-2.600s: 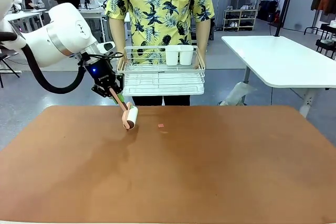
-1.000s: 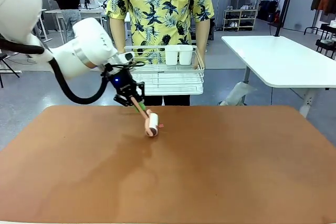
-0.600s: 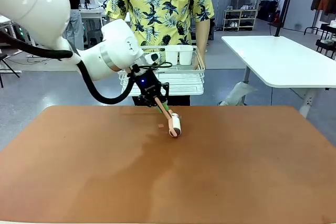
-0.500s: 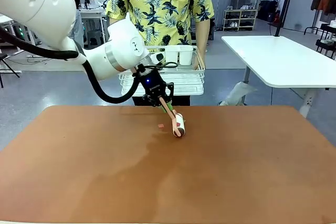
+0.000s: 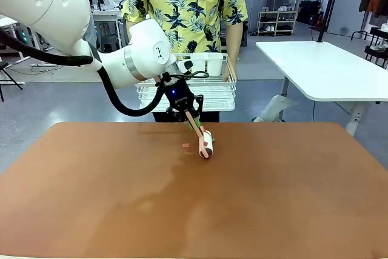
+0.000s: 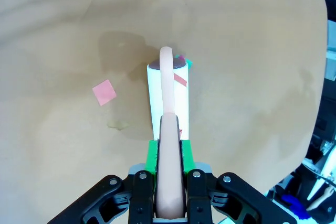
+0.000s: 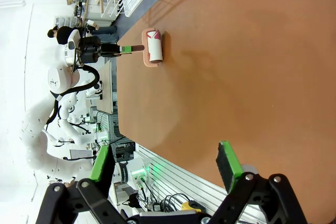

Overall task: Clean the table.
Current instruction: Clean the table with the Lint Roller when the human lifts the Dish drying rack.

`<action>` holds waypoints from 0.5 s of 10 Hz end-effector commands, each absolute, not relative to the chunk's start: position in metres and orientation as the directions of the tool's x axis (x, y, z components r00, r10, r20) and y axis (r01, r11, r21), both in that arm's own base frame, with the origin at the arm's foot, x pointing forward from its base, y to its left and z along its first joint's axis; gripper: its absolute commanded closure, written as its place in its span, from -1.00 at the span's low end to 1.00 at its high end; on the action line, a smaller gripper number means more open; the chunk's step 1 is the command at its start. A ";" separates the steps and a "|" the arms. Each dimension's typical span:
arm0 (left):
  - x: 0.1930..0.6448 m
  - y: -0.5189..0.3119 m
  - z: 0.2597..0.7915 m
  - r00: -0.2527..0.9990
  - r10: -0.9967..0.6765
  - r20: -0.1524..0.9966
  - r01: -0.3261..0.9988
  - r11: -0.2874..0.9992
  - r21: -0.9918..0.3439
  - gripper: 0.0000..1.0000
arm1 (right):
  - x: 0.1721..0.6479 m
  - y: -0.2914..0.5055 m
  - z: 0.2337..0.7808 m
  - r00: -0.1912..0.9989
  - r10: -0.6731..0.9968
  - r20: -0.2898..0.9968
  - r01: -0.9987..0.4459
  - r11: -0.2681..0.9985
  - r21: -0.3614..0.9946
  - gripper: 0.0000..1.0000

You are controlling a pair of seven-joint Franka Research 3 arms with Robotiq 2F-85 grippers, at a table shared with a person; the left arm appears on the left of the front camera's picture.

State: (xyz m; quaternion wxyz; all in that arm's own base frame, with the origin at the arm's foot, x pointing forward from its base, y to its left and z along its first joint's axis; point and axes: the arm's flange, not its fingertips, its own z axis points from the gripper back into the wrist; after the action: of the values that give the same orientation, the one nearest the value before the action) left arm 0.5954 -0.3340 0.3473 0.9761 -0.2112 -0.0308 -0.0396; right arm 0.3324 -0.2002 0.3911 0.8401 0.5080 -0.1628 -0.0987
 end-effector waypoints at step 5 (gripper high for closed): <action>0.575 -0.255 0.447 0.995 -0.030 0.099 0.061 0.944 -0.324 0.59 | 0.330 -0.199 0.393 0.923 -0.339 0.180 -0.009 0.449 0.894 -1.00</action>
State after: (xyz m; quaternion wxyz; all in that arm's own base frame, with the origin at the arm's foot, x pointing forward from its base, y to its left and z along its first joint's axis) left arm 0.5874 -0.2730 0.4470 0.9820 -0.1788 -0.0506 -0.0351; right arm 0.3323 -0.2005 0.3912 0.8400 0.5079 -0.1631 -0.0990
